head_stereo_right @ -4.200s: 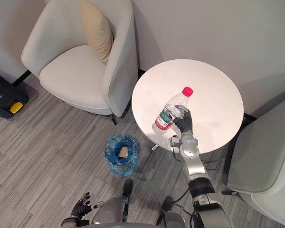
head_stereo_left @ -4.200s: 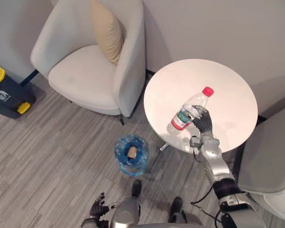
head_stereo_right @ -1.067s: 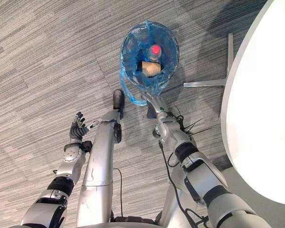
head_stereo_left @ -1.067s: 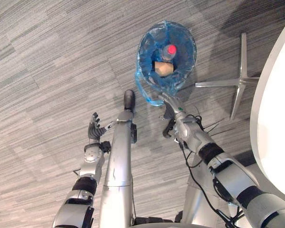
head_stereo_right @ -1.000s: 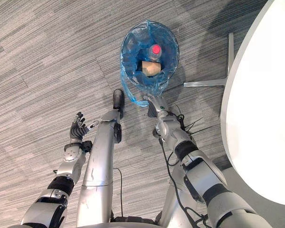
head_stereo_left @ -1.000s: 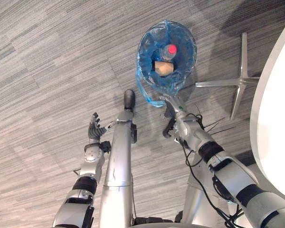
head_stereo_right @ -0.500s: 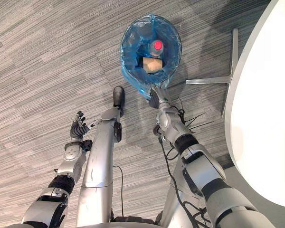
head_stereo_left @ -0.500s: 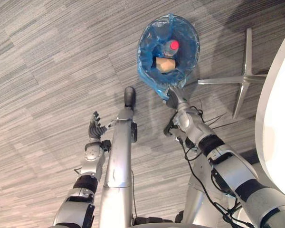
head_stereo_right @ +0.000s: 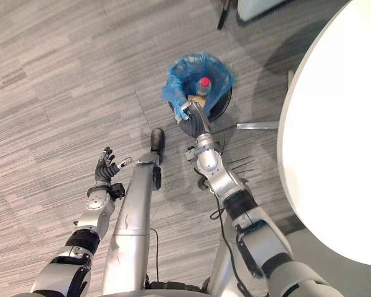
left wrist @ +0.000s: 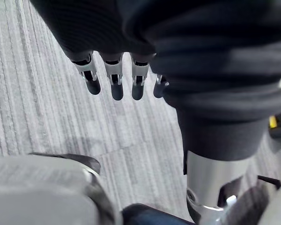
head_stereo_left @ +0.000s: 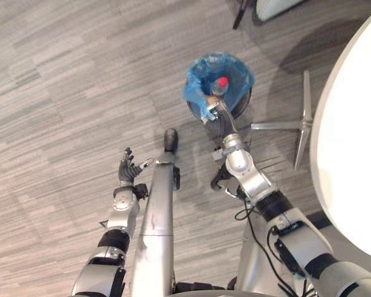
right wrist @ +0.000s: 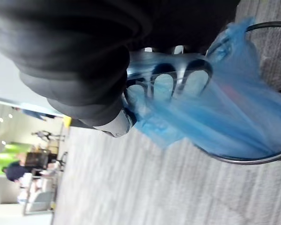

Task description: Gather rubbish on tea table into small bin, then transfer packed bag to large trash can.

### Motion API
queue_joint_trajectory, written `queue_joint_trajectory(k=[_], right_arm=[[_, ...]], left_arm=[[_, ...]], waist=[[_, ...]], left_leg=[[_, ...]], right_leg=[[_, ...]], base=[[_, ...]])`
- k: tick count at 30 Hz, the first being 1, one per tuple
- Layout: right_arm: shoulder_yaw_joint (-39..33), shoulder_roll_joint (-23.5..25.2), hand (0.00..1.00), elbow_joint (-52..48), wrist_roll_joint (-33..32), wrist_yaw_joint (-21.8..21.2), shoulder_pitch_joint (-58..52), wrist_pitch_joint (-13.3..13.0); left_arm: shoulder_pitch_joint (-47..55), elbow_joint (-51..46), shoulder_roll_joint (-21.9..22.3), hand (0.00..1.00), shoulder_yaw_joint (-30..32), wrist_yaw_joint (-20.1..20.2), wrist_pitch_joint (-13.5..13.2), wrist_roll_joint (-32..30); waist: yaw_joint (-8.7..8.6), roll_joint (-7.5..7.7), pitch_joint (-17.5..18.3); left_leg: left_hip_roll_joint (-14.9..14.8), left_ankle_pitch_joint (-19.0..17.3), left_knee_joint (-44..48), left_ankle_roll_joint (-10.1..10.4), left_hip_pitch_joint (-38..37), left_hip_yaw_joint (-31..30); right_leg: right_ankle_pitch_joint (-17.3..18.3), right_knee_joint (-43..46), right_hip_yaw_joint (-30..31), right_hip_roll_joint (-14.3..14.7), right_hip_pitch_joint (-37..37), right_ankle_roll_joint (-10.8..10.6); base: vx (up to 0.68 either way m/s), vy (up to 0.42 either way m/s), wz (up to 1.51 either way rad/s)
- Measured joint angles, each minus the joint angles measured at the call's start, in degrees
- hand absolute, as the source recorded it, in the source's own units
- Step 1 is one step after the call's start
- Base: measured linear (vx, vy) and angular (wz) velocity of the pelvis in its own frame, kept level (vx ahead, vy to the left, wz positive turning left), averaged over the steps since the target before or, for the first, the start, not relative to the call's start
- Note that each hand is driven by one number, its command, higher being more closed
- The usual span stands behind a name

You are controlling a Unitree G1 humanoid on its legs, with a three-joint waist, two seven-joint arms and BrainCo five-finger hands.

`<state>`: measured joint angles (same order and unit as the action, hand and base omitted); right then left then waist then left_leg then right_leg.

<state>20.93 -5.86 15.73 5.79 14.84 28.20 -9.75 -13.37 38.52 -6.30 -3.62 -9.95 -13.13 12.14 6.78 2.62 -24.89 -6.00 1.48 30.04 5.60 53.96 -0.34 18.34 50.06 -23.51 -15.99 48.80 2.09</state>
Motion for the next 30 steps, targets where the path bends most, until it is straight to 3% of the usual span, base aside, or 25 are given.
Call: queue_joint_trajectory(k=[4,8,16,21,22,23,24,26,27,28,30], right_arm=[[2.30,1.11,1.00,-4.49,-3.61,-1.89,-5.63,-0.52],[4.76,1.94,1.00,-5.70,-3.76,-4.28,-8.51,-1.15],[5.02,0.96,1.00,-5.43,-5.89,-7.95,-8.58,-1.25],[5.97,0.79,1.00,-5.67,-5.82,-8.99,-8.68,-1.46],[6.00,0.71,1.00,-5.75,-5.82,-9.05,-8.77,-1.47],[5.98,0.73,1.00,-6.22,-5.82,-9.31,-8.47,-1.50],[5.63,0.97,1.00,-6.75,-5.84,-9.23,-8.41,-1.54],[5.54,0.71,1.00,-7.67,-5.71,-9.10,-7.81,-1.63],[5.55,0.61,1.00,-7.82,-5.67,-8.98,-7.26,-1.67],[5.49,0.01,1.00,-8.02,-5.64,-8.77,-6.06,-1.76],[5.31,-2.28,1.00,-8.06,-5.88,-8.45,-2.99,-2.32]], left_arm=[[5.64,0.17,0.42,0.00,-0.62,0.15,0.45,-0.58],[9.00,3.81,-0.90,0.00,-3.10,1.22,0.38,-1.65],[17.87,4.64,-2.51,0.00,-5.10,2.42,0.37,-4.05],[20.98,-3.20,-4.51,0.00,-4.09,2.55,0.28,-4.20],[21.49,-5.90,-4.81,0.00,-3.12,2.57,0.08,-4.42],[21.67,-7.63,-4.91,0.00,-2.30,2.59,-0.24,-4.47],[21.43,-9.31,-5.38,0.00,-1.19,2.69,-0.45,-4.84],[22.83,-13.85,-5.71,0.00,0.53,2.65,-0.57,-5.19],[23.61,-15.47,-5.58,0.00,1.11,2.56,-0.58,-5.25],[25.11,-18.57,-5.37,0.00,1.66,2.41,-0.76,-5.26],[26.84,-21.03,-4.45,0.00,1.80,2.49,-1.22,-5.28]], waist=[[-0.15,0.37,1.54],[-0.13,1.01,6.73],[-1.24,1.24,11.84],[-1.32,1.14,12.61],[-1.27,0.98,12.60],[-1.11,0.24,12.45],[-1.50,0.44,12.42],[-0.65,0.60,12.53],[-0.25,0.49,12.56],[0.85,0.03,13.09],[1.66,-2.93,13.28]], left_leg=[[0.09,2.45,-6.00,-0.49,-12.08,0.91],[0.30,2.79,-12.62,-0.78,-21.85,1.77],[-0.85,4.47,-24.63,-1.64,-37.30,8.12],[-0.39,4.11,-23.38,-2.04,-39.39,8.90],[-0.41,3.45,-21.98,-3.01,-39.41,7.80],[-1.21,2.36,-21.65,-3.56,-39.60,6.95],[-0.06,2.07,-20.15,-3.70,-39.02,5.07],[1.82,2.13,-18.59,-3.31,-38.20,1.77],[2.11,2.41,-18.69,-2.92,-37.97,1.30],[2.56,3.49,-20.65,-1.66,-37.55,0.55],[1.08,5.12,-23.70,-0.98,-35.89,-2.03]], right_leg=[[-1.50,-6.84,-0.84,0.95,-11.96,-0.87],[-3.01,-14.90,-1.22,2.59,-21.66,-2.41],[-9.69,-29.74,4.05,7.09,-33.39,-4.11],[-11.79,-30.34,7.92,7.38,-34.34,-4.24],[-11.58,-30.04,8.28,7.67,-35.17,-4.59],[-8.97,-26.36,9.41,7.91,-35.07,-5.84],[-4.21,-14.94,12.01,6.72,-33.60,-5.65],[-0.83,-7.35,14.55,6.95,-35.77,-6.25],[0.17,-8.90,14.93,7.10,-36.13,-6.20],[2.84,-15.29,13.97,8.27,-38.24,-3.95],[2.84,-19.86,11.62,10.84,-38.06,-2.63]], base=[[0.15,-0.047,0.00],[0.19,-0.013,-0.05],[0.11,0.039,-0.41],[0.00,0.059,-0.41],[-0.07,0.029,0.12],[-0.15,-0.054,0.53],[-0.14,-0.100,0.76],[-0.19,-0.161,0.91],[-0.23,-0.150,0.52],[-0.22,-0.133,0.21],[-0.26,-0.127,0.31]])
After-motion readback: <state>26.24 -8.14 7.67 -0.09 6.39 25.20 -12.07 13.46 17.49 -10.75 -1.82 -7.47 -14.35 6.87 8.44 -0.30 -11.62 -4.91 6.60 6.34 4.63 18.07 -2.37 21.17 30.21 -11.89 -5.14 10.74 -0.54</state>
